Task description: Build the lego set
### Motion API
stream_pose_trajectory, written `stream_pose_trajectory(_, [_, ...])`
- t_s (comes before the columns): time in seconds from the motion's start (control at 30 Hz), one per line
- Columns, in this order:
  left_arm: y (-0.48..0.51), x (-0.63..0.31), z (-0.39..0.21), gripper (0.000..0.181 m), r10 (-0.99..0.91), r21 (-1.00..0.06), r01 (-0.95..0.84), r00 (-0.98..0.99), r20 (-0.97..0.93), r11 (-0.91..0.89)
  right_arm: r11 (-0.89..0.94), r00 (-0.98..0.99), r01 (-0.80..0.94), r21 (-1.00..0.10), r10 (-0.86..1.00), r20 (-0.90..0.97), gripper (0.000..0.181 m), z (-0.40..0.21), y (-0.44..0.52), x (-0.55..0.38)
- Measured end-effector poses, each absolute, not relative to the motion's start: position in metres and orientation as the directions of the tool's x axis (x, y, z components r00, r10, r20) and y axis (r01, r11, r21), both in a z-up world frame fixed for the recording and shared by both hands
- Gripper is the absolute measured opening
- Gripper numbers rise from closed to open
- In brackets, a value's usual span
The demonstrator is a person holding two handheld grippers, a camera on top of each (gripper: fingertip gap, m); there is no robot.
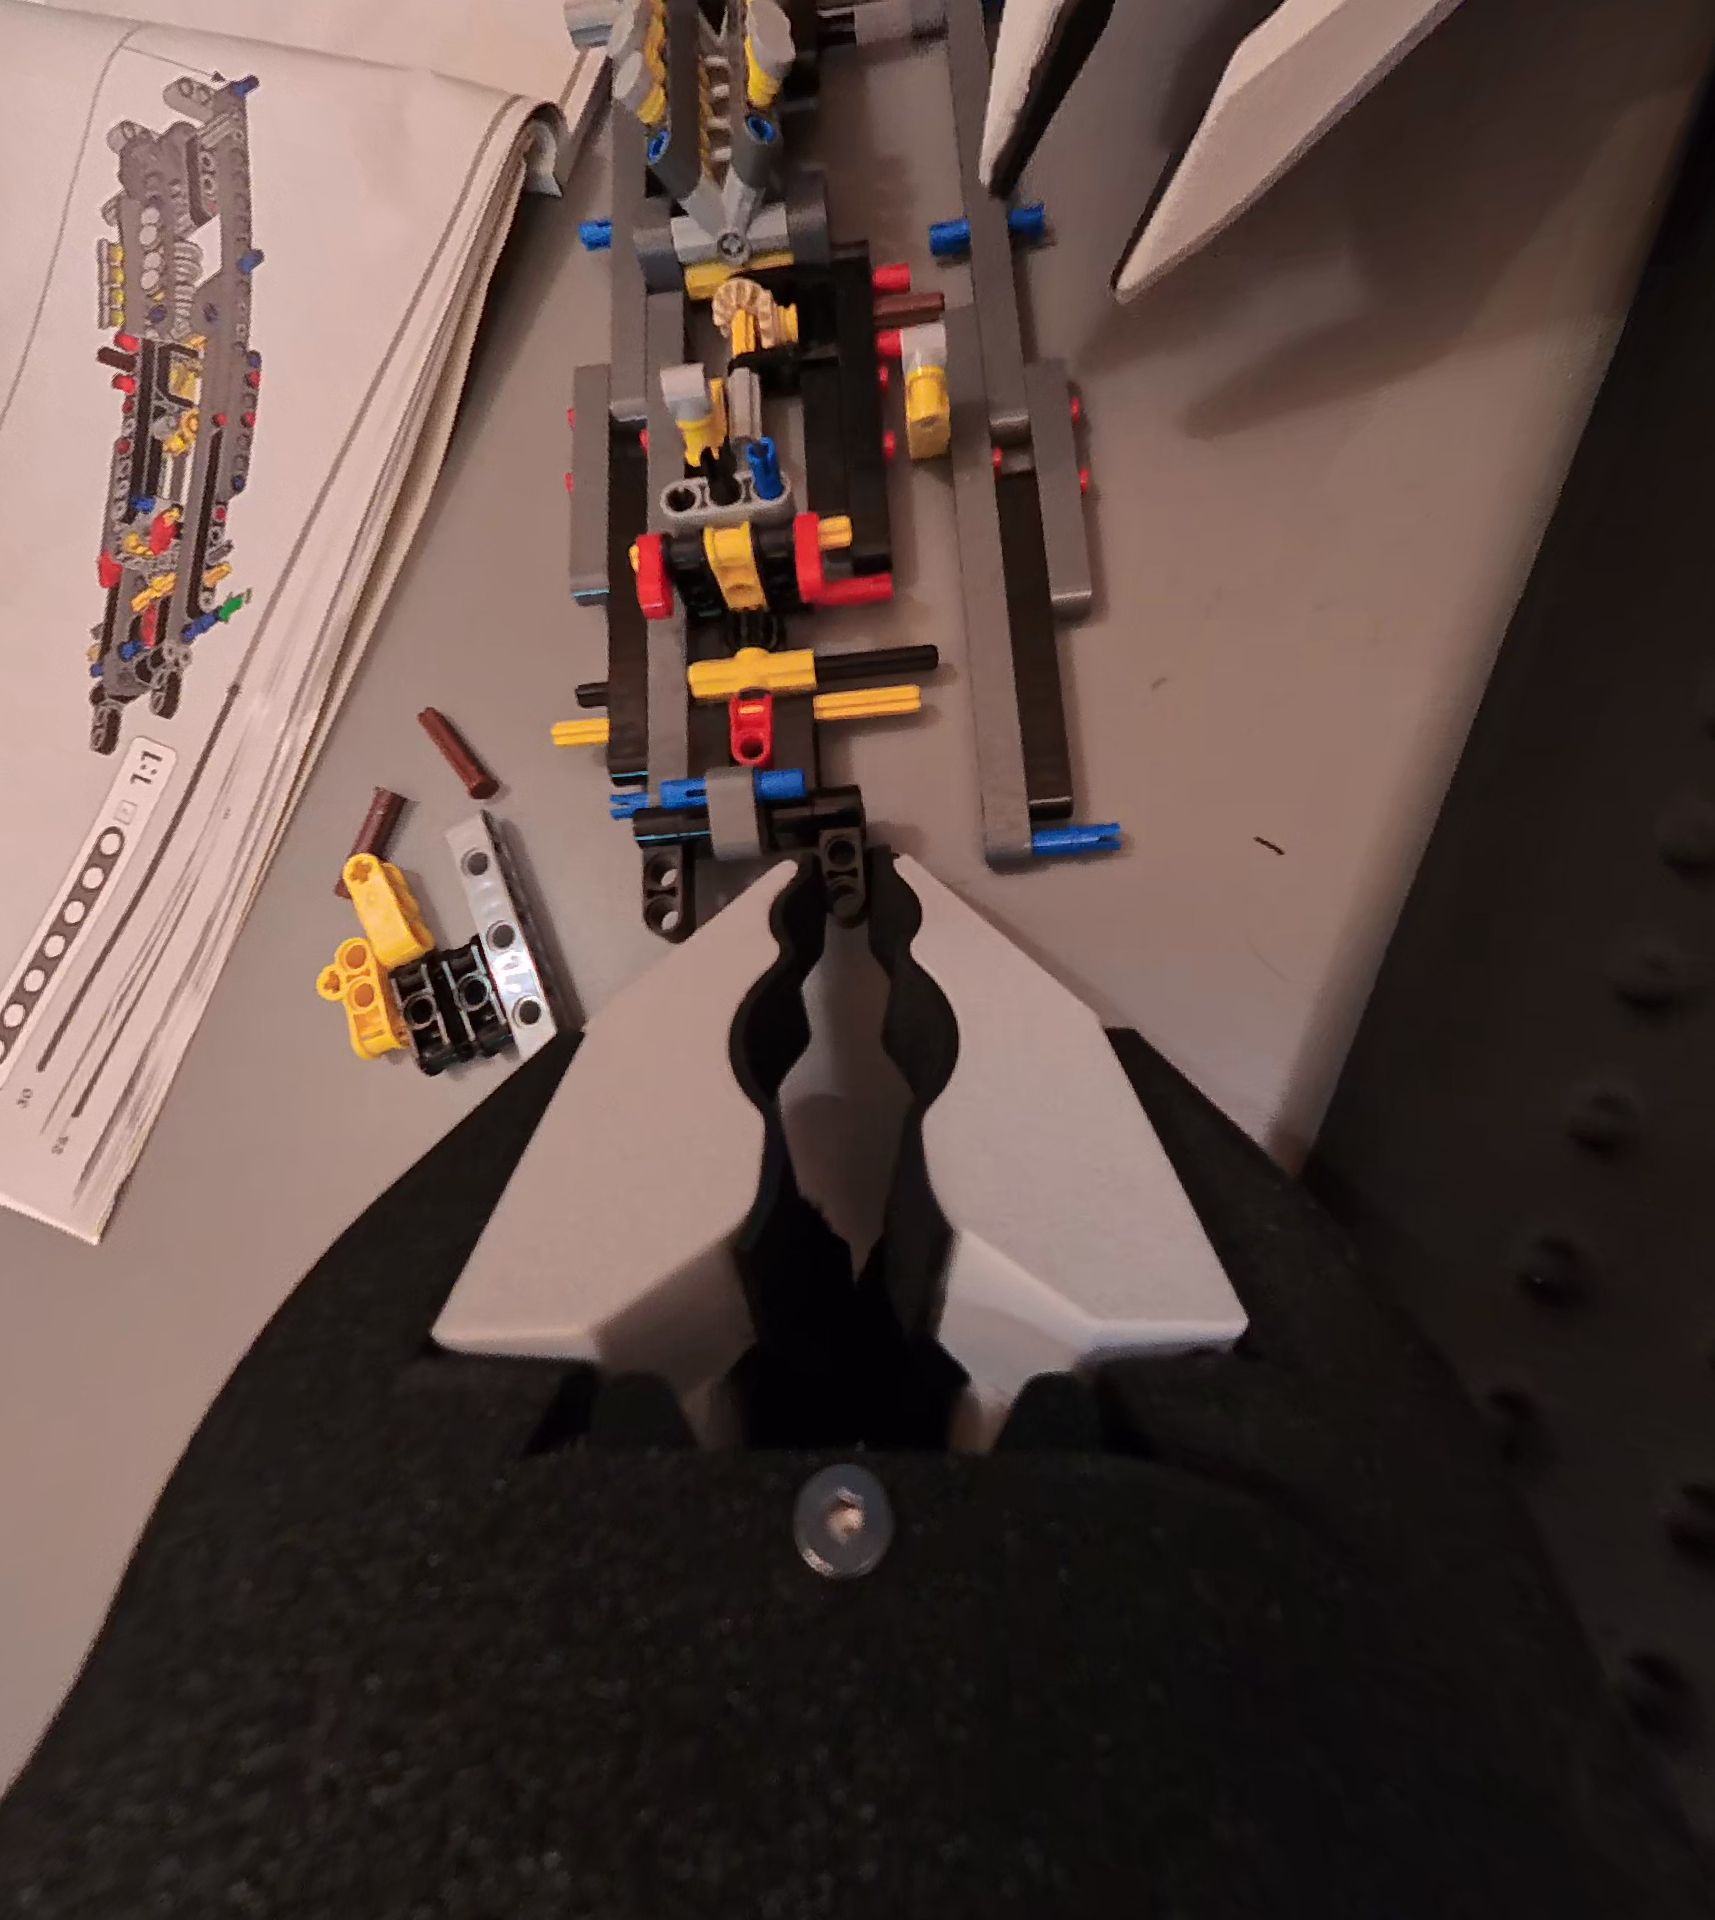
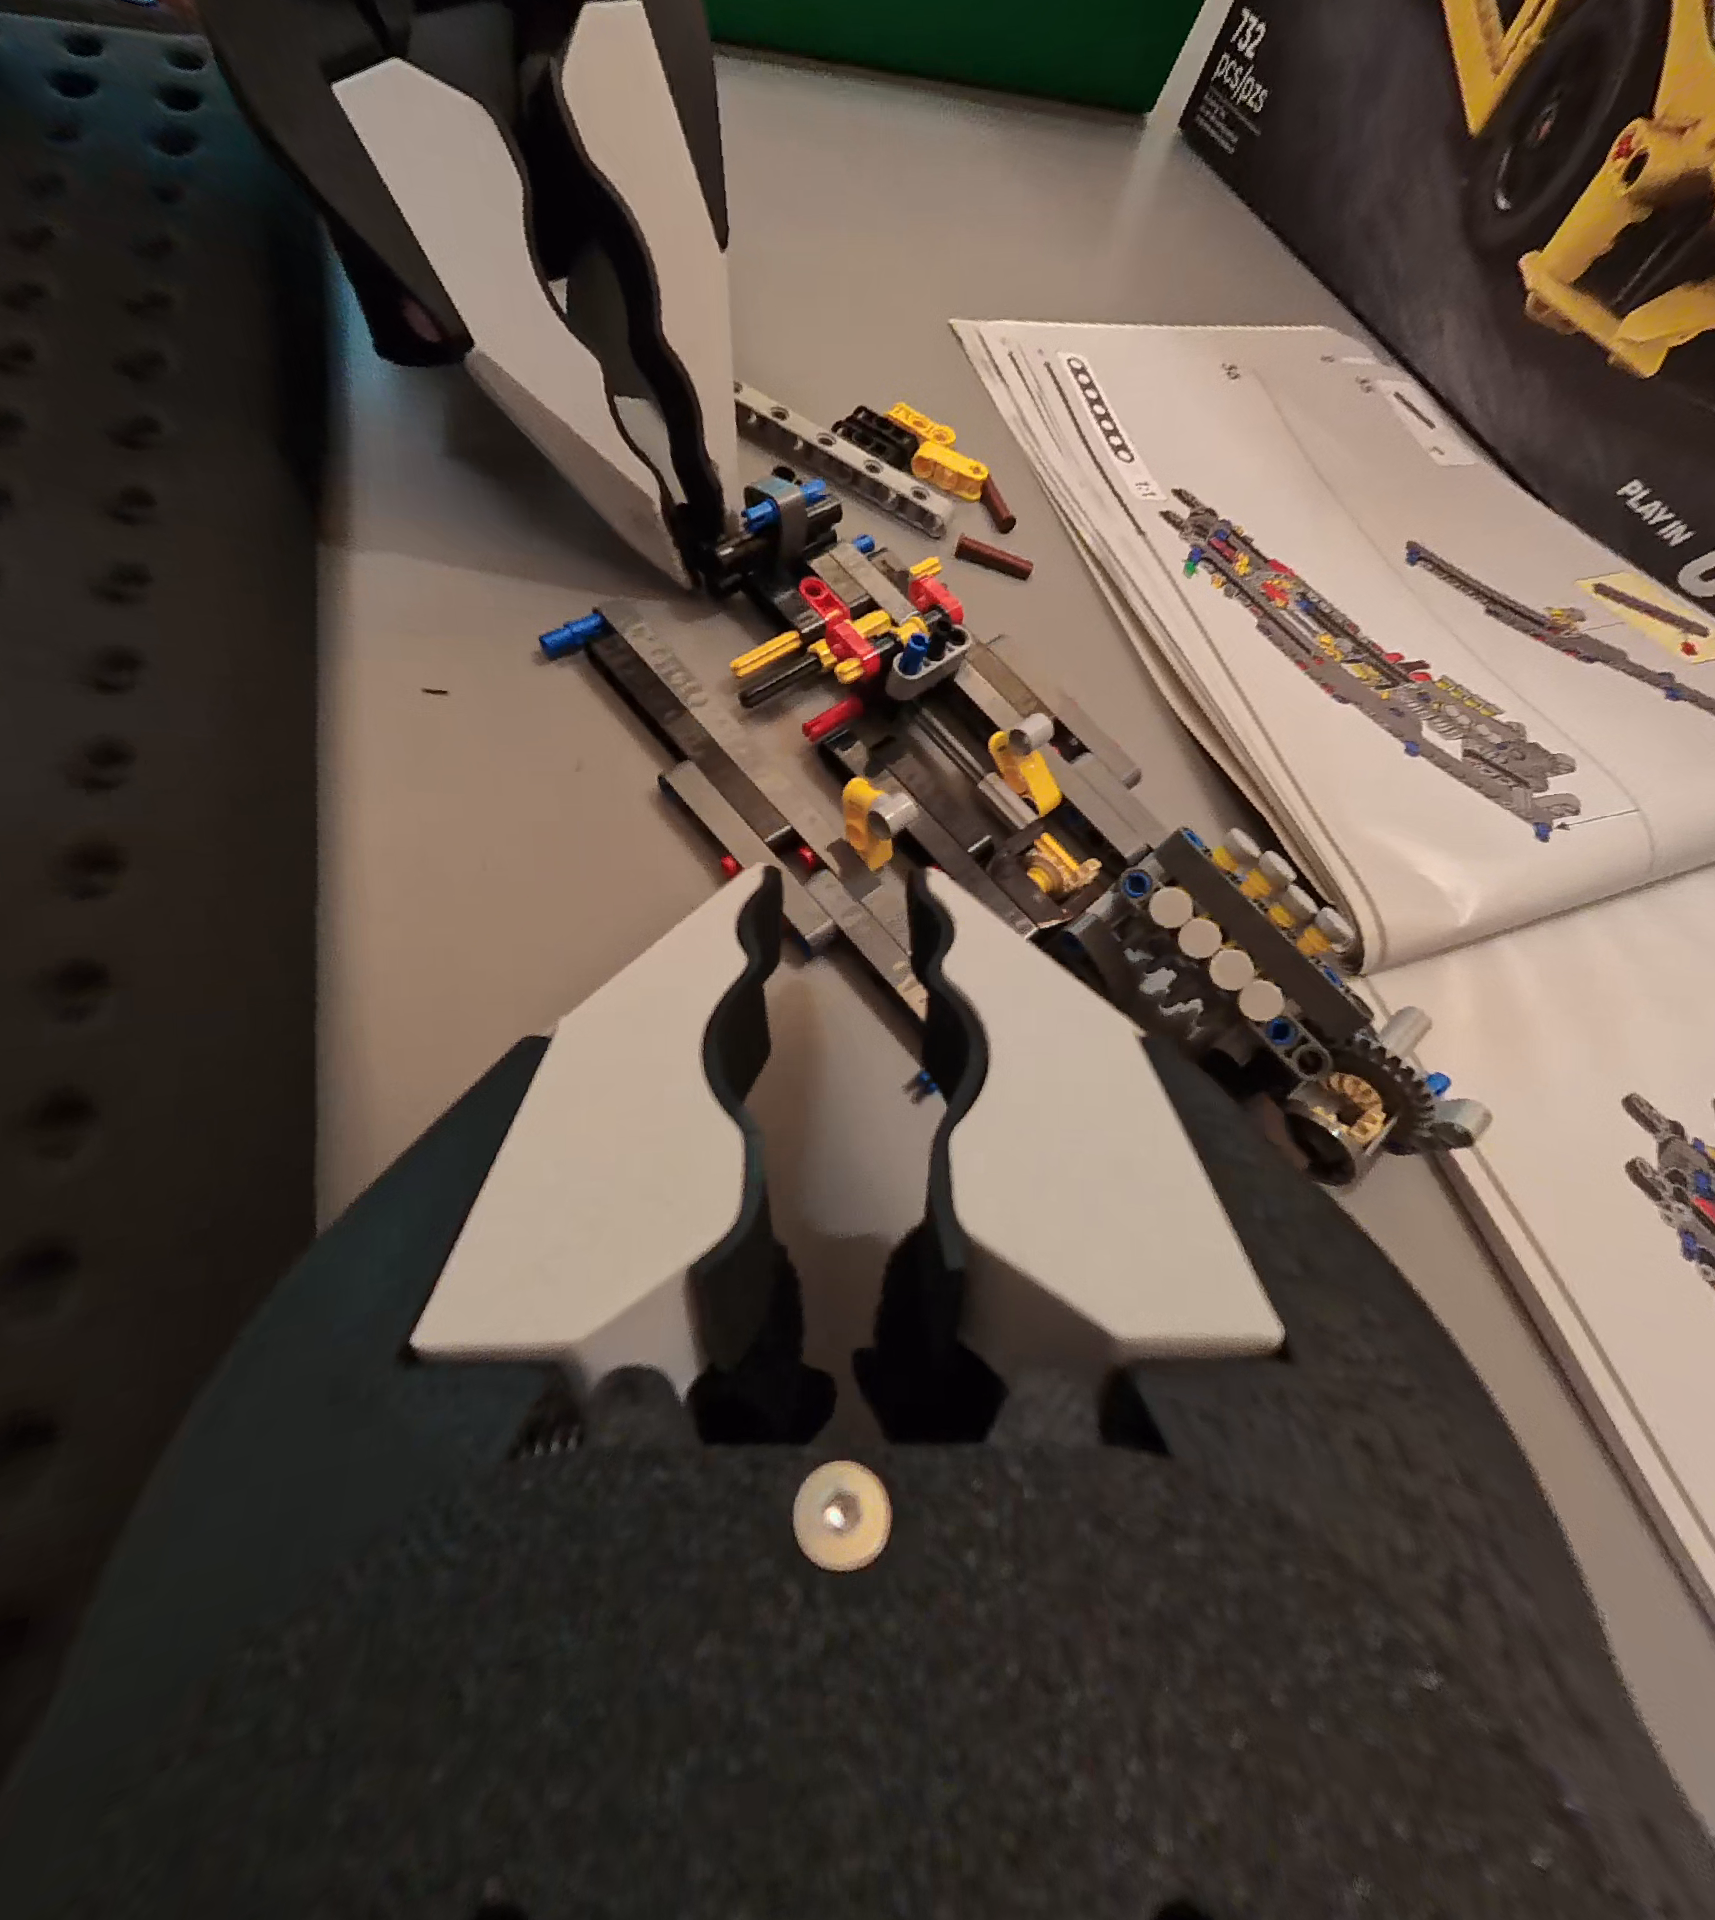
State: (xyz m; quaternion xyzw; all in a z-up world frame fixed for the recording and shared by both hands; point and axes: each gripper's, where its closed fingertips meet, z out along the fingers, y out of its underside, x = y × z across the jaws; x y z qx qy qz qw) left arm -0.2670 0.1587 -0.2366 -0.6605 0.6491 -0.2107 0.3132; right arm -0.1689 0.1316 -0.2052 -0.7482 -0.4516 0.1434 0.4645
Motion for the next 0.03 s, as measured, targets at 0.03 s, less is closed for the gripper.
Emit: stream_pose_trajectory(0.03, [0.1587, -0.267, -0.2365, 0.007, -0.989, -0.692, -0.721, 0.069, -0.133, 0.043, -0.161, 0.549, 0.545, -0.823, 0.81, 0.206, 0.023, -0.2059, 0.1313, -0.1683])
